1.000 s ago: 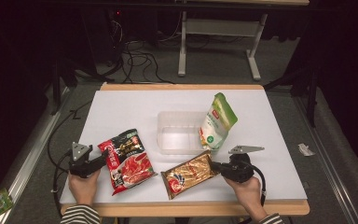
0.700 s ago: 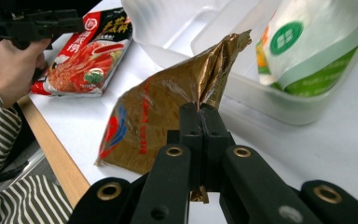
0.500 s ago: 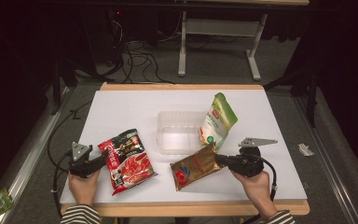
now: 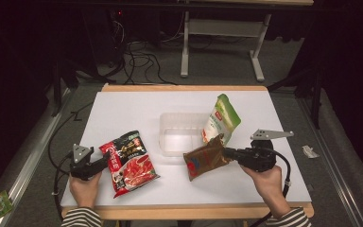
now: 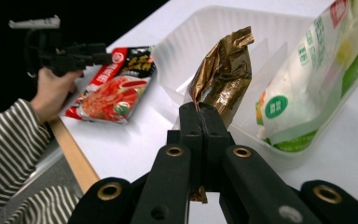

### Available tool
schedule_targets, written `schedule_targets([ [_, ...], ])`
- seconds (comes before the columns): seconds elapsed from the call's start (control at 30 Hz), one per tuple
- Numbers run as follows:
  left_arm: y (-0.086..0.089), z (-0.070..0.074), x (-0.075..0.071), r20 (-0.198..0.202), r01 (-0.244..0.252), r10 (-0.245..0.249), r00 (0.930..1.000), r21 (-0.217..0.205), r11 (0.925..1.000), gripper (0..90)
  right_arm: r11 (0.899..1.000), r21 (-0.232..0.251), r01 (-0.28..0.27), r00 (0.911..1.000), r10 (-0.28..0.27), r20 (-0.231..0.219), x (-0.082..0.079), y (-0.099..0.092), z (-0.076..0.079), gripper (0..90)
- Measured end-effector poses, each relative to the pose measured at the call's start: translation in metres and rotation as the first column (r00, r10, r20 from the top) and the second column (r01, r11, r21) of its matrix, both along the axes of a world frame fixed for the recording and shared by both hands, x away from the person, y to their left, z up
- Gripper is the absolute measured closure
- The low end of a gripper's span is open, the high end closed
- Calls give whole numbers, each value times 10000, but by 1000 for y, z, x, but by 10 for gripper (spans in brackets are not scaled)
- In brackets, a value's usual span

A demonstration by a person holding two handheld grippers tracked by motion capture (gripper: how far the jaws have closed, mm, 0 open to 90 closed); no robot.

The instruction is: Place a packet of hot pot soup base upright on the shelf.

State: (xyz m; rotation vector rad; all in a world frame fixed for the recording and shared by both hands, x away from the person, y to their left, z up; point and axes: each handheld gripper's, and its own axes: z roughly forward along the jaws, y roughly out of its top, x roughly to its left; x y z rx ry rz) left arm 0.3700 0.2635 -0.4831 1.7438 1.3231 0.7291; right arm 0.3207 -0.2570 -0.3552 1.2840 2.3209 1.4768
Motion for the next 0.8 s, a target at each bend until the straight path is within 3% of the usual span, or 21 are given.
schedule_targets([
  [0.53, 0, 0, 0, 8, -12, 12, 10000, -7, 10000, 327, 9990, 446, -45, 9995, 31, 300, 6, -5, 30, 900],
  [0.8, 0, 0, 0, -11, 8, -8, 10000, 2, 10000, 327, 9991, 418, 74, 9992, -90, 377, 13, -7, 43, 900],
])
